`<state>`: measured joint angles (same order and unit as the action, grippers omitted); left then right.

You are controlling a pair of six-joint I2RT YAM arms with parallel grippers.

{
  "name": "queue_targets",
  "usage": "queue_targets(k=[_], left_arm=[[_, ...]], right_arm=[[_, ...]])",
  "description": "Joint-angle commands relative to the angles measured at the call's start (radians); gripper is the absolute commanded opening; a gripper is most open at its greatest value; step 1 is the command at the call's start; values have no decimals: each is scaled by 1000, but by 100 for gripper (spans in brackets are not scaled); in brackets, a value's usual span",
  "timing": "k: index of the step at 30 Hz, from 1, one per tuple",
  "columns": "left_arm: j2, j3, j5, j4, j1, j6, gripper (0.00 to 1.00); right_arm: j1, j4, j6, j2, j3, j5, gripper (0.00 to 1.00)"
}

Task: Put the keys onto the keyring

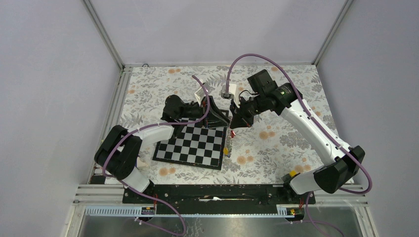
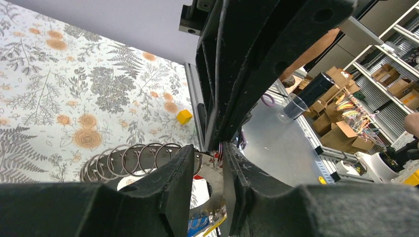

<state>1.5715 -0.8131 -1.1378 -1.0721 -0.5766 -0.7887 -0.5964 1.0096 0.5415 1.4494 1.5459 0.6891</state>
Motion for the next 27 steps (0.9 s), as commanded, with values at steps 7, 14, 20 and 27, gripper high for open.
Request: queue_targets(k=[7,14,20,27], left_arm=[[-42,-44,-25,41,-7,68,22],[-38,-47,-34,72,-14,86,12],[-41,-53,-45,100,-18,103,3],[-48,-48,-56,106,-19,106,0]], right_arm=[[-17,28,10,10,52,-6,0],[-17,18,0,10,50,-7,0],[-16,3,-12,9,55,-11,0],[-15,-20,-24,4,43,-28,0]])
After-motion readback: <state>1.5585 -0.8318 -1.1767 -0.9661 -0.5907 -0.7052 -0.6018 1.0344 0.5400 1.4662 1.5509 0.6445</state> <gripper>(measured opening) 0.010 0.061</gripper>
